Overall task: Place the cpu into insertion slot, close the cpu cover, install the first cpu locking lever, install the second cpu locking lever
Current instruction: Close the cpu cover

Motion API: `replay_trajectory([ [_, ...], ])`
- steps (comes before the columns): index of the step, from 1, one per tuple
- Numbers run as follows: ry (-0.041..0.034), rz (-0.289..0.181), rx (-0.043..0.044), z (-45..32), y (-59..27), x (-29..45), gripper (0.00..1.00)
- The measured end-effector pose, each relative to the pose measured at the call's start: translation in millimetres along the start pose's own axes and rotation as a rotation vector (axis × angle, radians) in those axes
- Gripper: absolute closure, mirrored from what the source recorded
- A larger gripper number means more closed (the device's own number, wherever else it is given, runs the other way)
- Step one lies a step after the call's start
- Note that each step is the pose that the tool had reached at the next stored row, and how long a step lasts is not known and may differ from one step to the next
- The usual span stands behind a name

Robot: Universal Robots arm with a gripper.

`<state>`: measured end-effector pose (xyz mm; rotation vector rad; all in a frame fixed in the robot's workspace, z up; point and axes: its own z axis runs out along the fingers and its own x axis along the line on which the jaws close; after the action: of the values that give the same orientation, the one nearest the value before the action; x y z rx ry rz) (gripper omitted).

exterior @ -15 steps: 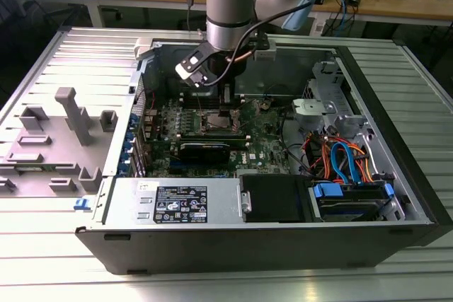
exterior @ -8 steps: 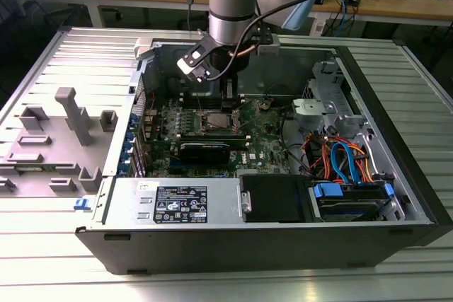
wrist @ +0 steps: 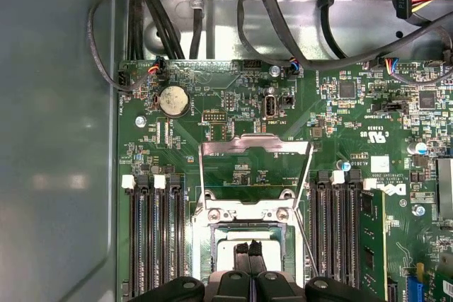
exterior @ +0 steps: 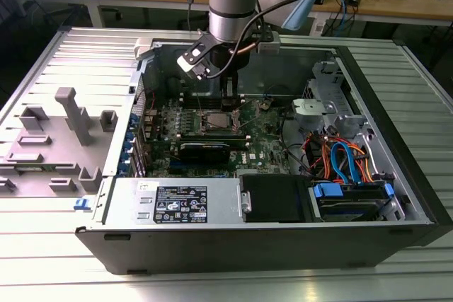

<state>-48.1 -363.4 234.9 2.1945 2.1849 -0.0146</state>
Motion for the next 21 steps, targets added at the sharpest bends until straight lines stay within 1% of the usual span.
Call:
replay_trajectory([
  [6, 0.0000, 0.000, 0.0001, -0.1, 0.1, 0.0, 0.89],
  [11, -0.0002, 0.000, 0.0000, 0.0, 4.0, 0.0, 0.89],
  [17, 0.0000, 0.000, -0.0001, -0.3, 4.5, 0.0, 0.89],
  [21, -0.0002, 0.000, 0.0001, -0.7, 8.0, 0.0, 0.89],
])
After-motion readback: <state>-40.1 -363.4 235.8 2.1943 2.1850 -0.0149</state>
